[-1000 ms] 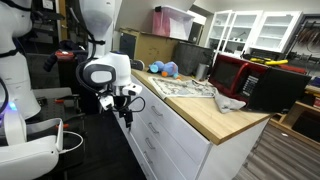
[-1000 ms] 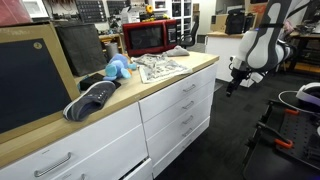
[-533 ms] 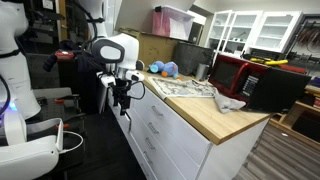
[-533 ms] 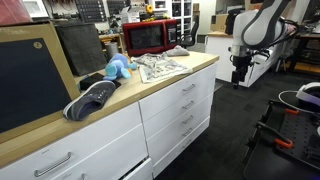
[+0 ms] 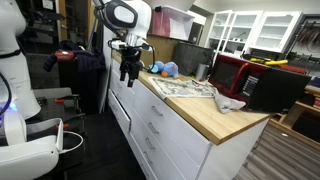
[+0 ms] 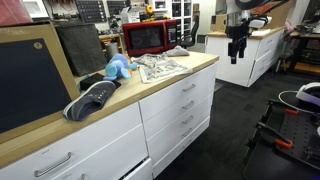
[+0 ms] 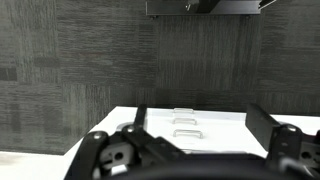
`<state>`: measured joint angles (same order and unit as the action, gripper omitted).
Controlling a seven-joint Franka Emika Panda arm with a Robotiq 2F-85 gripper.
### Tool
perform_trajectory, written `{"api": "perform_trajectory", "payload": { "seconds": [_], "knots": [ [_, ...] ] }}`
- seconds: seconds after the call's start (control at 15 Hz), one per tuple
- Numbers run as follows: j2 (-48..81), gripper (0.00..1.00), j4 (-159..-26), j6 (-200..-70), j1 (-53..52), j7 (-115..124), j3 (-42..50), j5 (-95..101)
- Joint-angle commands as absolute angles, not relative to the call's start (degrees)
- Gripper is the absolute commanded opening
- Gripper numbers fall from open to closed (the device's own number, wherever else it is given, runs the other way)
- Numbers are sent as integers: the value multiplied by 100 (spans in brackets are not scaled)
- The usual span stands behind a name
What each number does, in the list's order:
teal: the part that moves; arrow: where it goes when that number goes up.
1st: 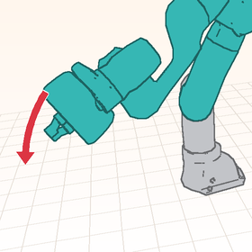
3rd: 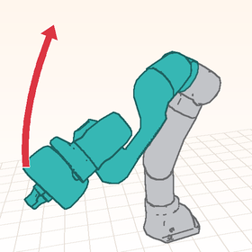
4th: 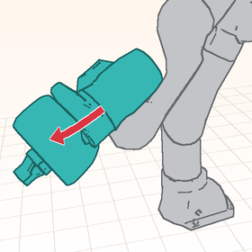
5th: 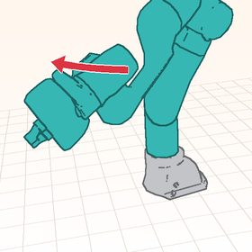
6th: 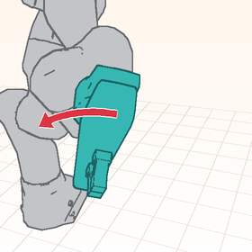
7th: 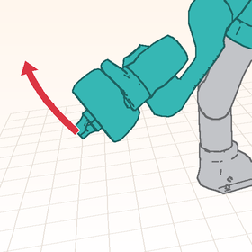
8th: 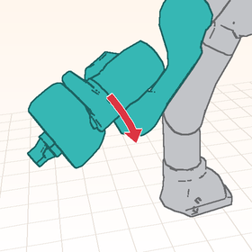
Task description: Completely close the drawer
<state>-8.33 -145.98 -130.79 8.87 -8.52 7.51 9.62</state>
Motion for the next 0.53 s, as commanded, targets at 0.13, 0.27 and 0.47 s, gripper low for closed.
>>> {"api": "perform_trajectory", "payload": {
  "seconds": [0.13, 0.27, 0.47],
  "knots": [
    [-1566, 100, -14229, -12156, 824, -823, 776, 700],
    [-1731, 100, -14138, -12006, 830, -846, 796, 643],
    [-1961, 100, -14029, -11836, 842, -906, 843, 612]
  ]
}}
